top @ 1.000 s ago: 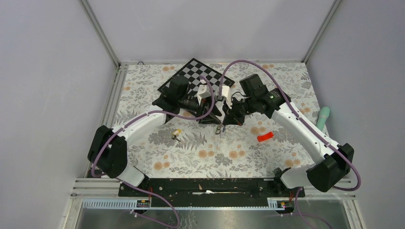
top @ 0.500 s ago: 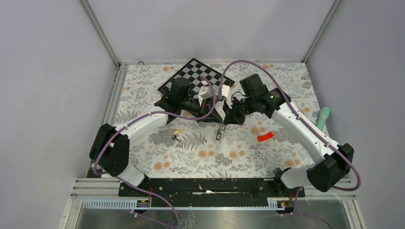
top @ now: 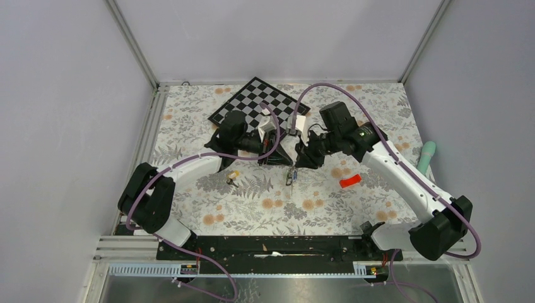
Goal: Put the keys on the keyring
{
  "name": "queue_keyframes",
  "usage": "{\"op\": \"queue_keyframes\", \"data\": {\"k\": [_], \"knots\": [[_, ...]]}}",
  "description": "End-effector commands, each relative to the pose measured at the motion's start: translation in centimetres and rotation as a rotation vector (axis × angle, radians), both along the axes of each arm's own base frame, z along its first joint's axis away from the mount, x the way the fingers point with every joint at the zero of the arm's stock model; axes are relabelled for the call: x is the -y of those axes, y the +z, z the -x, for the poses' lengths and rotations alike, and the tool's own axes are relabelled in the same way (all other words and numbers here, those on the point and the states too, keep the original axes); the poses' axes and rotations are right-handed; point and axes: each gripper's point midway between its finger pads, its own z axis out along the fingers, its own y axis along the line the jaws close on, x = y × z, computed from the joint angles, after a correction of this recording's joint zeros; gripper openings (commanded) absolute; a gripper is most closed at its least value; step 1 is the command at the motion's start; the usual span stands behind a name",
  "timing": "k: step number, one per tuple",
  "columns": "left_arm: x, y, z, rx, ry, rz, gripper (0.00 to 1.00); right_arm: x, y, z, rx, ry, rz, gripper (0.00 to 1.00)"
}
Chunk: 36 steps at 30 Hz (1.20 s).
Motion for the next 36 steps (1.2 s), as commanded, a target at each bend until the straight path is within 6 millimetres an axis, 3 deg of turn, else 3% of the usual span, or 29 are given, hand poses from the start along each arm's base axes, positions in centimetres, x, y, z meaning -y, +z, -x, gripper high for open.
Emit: {"op": "queue_keyframes", "data": {"k": [1,9,13,20,28,36], "knots": [[-0.5,4.3,0.9,0.090,-0.034,0.130,0.00,-0.2,1.3,0.5,0.049,0.022,-0.046,0.34],[-0.7,4.5,1.3,0.081,-0.036,0.136,0.00,-0.3,0.7,1.0,0.040,0.048,-0.053,0.31],[-0.8,4.7,1.4,0.080,-0.036,0.140,0.00,-0.4,0.9,1.2,0.041,0.061,-0.059,0.16],[-1.0,5.0,1.5,0.085,-0.037,0.153,0.00,-0.3,0.7,1.3,0.042,0.069,-0.061,0.00],[-1.2,5.5,1.7,0.070,-0.036,0.183,0.00,-1.0,0.3,1.5,-0.001,0.065,-0.088,0.02],[-1.2,5.3,1.9,0.055,-0.034,0.191,0.00,-1.8,1.6,0.7,-0.008,0.058,-0.109,0.27]]}}
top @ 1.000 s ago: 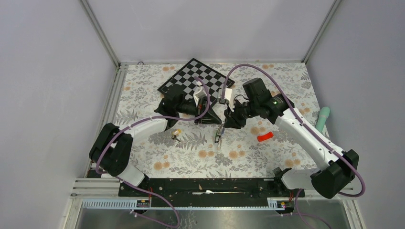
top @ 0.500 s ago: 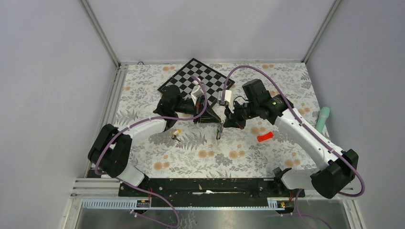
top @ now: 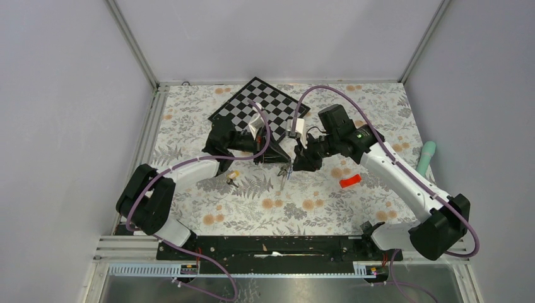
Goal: Put the keys on the keyring
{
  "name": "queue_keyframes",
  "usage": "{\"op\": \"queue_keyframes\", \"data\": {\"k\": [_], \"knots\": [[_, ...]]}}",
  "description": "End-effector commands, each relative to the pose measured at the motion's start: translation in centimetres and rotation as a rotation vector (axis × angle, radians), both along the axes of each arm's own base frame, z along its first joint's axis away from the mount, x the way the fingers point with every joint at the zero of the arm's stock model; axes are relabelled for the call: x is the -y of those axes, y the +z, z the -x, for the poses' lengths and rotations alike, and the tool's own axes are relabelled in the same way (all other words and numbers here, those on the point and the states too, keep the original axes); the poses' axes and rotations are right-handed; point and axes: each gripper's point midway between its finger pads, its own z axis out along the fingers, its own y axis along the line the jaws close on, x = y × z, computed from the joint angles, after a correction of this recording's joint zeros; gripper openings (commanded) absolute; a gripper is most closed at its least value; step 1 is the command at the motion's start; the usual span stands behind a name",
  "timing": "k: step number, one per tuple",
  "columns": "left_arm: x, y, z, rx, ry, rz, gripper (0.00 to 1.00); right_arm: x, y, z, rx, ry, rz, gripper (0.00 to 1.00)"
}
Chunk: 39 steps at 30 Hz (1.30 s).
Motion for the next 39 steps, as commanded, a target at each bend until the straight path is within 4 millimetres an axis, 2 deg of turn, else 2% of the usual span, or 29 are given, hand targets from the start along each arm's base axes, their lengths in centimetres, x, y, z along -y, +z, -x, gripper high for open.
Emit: {"op": "queue_keyframes", "data": {"k": [1,6,15,22,35,37,39], "knots": [[-0.4,2.2,0.9,0.102,-0.022,0.069,0.00,-0.8,2.2,-0.8,0.049,-0.004,-0.041,0.29],[-0.5,2.3,1.0,0.103,-0.026,0.069,0.00,-0.1,3.1,-1.0,0.115,-0.020,-0.035,0.37],[-0.4,2.1,1.0,0.095,-0.028,0.065,0.00,0.6,4.4,-0.4,0.152,0.004,-0.054,0.39],[-0.4,2.0,0.9,0.088,-0.027,0.063,0.00,0.3,5.2,-0.5,0.156,0.014,-0.071,0.36],[-0.4,2.1,0.8,0.076,-0.022,0.066,0.00,-0.8,4.2,-0.4,0.081,0.036,-0.093,0.33],[-0.4,2.1,0.8,0.077,-0.022,0.067,0.00,-0.9,4.1,-0.5,0.079,0.035,-0.094,0.29],[-0.4,2.0,0.9,0.075,-0.022,0.065,0.00,-0.9,4.2,-0.5,0.078,0.035,-0.096,0.20]]}}
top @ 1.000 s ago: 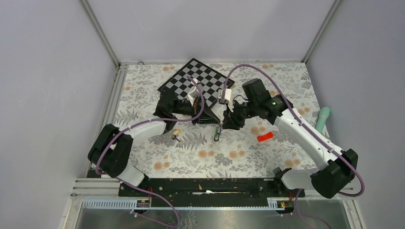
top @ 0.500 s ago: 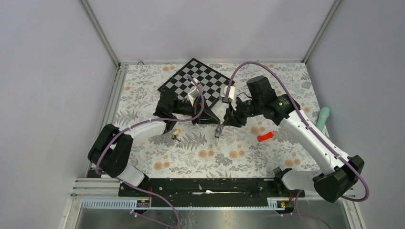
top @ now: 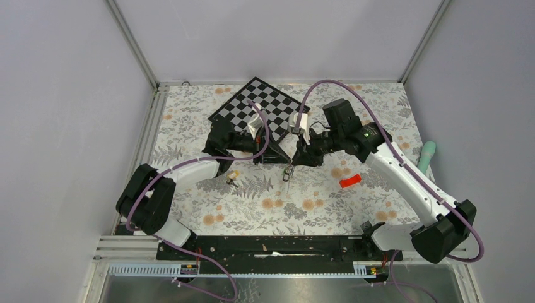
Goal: Put the keys on the keyring
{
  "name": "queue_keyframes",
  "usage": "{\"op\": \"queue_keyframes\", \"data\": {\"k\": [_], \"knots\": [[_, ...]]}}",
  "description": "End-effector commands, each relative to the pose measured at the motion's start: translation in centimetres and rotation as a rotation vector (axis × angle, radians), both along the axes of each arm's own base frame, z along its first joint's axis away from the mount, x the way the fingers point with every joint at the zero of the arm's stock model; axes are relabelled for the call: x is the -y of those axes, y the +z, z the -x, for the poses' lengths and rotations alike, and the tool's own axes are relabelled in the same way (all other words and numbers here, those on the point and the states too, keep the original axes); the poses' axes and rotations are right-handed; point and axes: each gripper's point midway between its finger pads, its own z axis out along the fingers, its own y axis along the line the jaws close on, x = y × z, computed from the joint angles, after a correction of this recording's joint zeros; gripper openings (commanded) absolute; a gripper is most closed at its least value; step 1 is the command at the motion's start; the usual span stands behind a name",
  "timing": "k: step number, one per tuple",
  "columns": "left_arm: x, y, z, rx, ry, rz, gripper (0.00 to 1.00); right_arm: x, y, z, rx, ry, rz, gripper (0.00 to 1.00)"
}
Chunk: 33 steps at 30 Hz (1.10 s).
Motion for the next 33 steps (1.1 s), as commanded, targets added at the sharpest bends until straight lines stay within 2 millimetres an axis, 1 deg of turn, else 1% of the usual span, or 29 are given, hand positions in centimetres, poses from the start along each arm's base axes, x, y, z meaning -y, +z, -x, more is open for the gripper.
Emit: {"op": "queue_keyframes", "data": {"k": [1,3,5,9,11,13,15,18,20,23,26,29,33], "knots": [[-0.2,1.6,0.5,0.088,-0.015,0.054,0.00,-0.6,1.2,-0.1,0.007,0.017,-0.045,0.16],[-0.3,1.6,0.5,0.088,-0.012,0.054,0.00,-0.6,1.3,0.0,0.011,0.023,-0.046,0.06],[-0.2,1.6,0.5,0.087,-0.009,0.054,0.00,-0.6,1.4,0.1,0.014,0.029,-0.045,0.00],[-0.1,1.3,-0.2,0.105,0.011,0.042,0.00,-0.2,1.5,0.2,0.033,0.036,-0.027,0.00],[0.0,1.3,-1.2,0.126,0.033,0.021,0.08,0.3,1.3,-0.1,0.048,0.021,0.002,0.00],[-0.2,1.1,-2.2,0.152,0.054,-0.013,0.22,0.7,1.3,-0.4,0.065,0.009,0.036,0.00],[-0.2,0.9,-3.2,0.195,0.071,-0.058,0.32,1.0,1.3,-0.6,0.078,0.003,0.069,0.00],[-0.3,0.3,-4.4,0.274,0.096,-0.143,0.40,1.5,1.0,-0.7,0.078,0.009,0.127,0.00],[-0.3,0.3,-4.7,0.297,0.098,-0.161,0.44,1.7,0.8,-0.8,0.078,0.014,0.161,0.00],[-0.4,0.3,-4.6,0.303,0.078,-0.167,0.47,1.7,0.8,-1.0,0.086,0.018,0.190,0.00],[-0.2,0.1,-4.0,0.302,0.040,-0.150,0.49,1.4,1.1,-1.3,0.099,0.019,0.203,0.00],[-0.1,-0.1,-2.9,0.288,-0.012,-0.124,0.49,1.2,1.2,-1.5,0.102,0.017,0.225,0.00],[0.3,0.1,-2.4,0.264,-0.027,-0.102,0.47,0.9,0.9,-1.6,0.099,0.020,0.248,0.00]]}}
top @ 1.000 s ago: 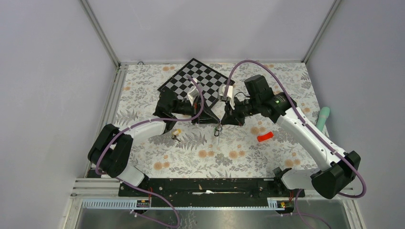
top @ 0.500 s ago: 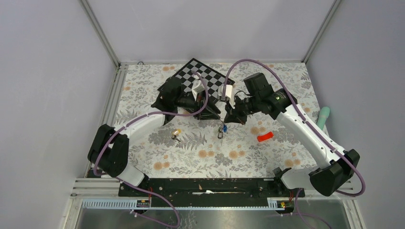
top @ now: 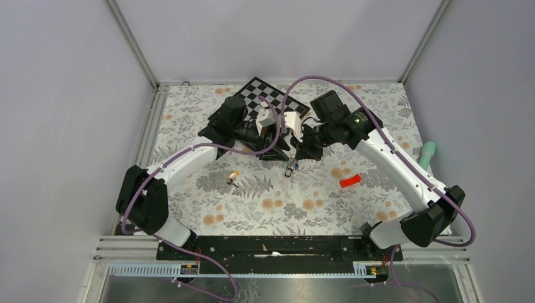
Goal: Put the keys on the keyring
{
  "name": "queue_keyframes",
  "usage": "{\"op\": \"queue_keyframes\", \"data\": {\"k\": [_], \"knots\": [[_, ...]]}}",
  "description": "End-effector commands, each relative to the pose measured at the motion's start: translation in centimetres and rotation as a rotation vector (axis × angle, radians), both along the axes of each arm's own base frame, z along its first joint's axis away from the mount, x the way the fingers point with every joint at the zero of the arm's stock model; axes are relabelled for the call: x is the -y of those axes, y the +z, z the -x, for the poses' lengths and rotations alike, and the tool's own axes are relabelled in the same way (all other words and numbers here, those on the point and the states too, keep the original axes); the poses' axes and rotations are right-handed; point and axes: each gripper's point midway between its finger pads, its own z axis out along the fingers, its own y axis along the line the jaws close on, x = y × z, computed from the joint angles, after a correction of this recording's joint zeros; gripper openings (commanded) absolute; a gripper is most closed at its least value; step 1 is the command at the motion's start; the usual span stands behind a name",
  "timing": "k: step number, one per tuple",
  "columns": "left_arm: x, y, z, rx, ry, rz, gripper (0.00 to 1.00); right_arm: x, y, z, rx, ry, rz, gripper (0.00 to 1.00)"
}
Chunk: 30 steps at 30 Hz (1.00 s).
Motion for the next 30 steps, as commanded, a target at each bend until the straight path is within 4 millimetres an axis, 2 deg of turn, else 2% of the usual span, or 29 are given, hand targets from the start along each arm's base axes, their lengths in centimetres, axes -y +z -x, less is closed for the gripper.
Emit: {"op": "queue_keyframes", "data": {"k": [1,7,11,26,30], "knots": [[0.5,1.3,1.0,0.021,-0.057,0.066,0.45,-0.3,0.9,-0.1,0.034,0.011,0.017,0.00],[0.9,3.2,1.2,-0.027,-0.041,0.164,0.35,-0.4,0.6,0.0,0.031,0.006,0.020,0.00],[0.9,2.8,1.3,-0.047,-0.038,0.160,0.30,-0.5,0.6,0.0,0.032,-0.001,0.014,0.00],[1.1,1.6,2.0,-0.064,-0.043,0.136,0.32,-0.8,1.0,-0.3,0.040,-0.020,-0.008,0.00],[1.1,1.6,2.0,-0.065,-0.043,0.135,0.22,-0.8,1.0,-0.3,0.038,-0.023,-0.012,0.00]]}}
